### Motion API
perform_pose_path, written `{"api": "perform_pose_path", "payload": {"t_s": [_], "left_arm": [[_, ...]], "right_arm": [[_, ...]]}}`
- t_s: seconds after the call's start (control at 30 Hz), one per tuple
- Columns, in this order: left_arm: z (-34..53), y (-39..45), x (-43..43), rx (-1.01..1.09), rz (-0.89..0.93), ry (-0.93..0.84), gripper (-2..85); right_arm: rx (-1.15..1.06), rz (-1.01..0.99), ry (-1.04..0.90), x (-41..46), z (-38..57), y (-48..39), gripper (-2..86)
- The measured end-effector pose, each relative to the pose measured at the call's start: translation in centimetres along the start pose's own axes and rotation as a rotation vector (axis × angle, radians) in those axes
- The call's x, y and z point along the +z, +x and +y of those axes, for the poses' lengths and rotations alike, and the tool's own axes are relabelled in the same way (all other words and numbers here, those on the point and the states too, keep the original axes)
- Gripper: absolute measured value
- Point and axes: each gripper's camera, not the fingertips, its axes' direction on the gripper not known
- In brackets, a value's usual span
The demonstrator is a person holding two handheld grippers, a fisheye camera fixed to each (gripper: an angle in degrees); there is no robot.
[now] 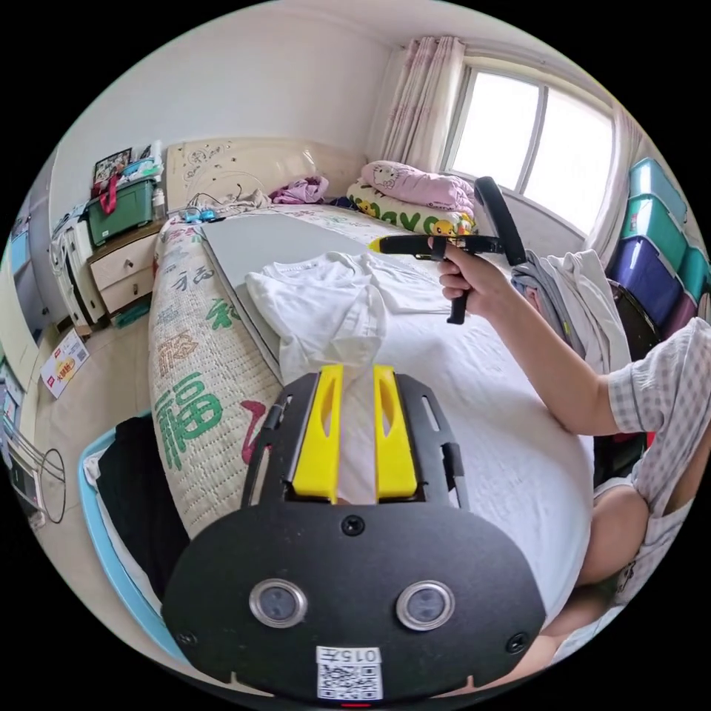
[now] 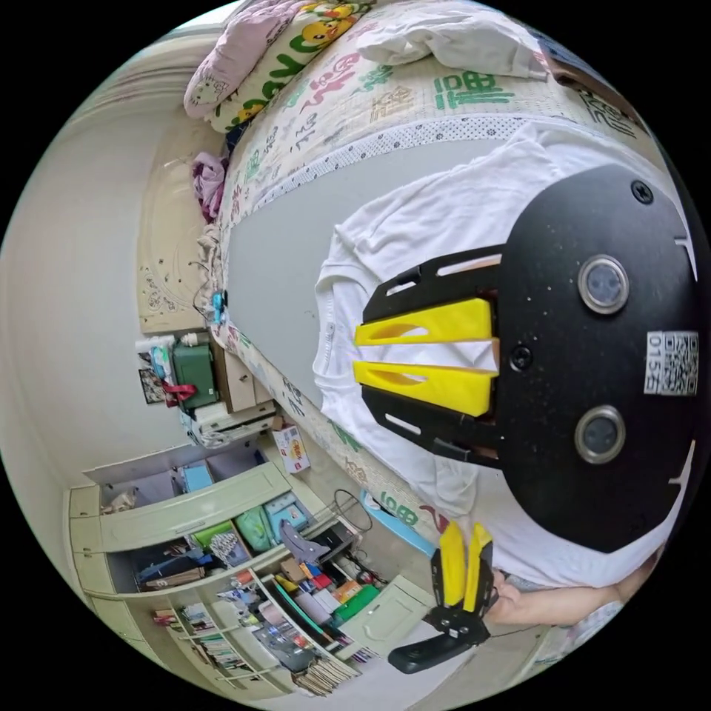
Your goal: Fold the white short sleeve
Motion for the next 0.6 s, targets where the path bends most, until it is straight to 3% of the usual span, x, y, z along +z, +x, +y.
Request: {"api": "perform_pose_path", "payload": {"t_s": [0.1, 0.23, 0.37, 0.6], "left_arm": [[-0.1, 1.4, 1.7, -0.023, -0.053, -0.019, 10.2], [0.4, 3.2, 3.2, 0.001, -0.100, 0.003, 8.4], [0.9, 4.9, 5.0, 0.055, -0.128, -0.033, 3.4], [2.3, 6.8, 6.3, 0.208, -0.121, -0.076, 0.9]], "right_arm": [[-0.102, -0.075, -0.143, 2.7, -0.4, -1.2, 8.3], [-0.219, 0.021, -0.289, 5.7, -0.3, -3.2, 8.9], [-0.255, 0.132, -0.292, 6.2, -0.1, -3.4, 0.5], [-0.215, 0.158, -0.304, 6.4, -0.5, -1.2, -0.5]]}}
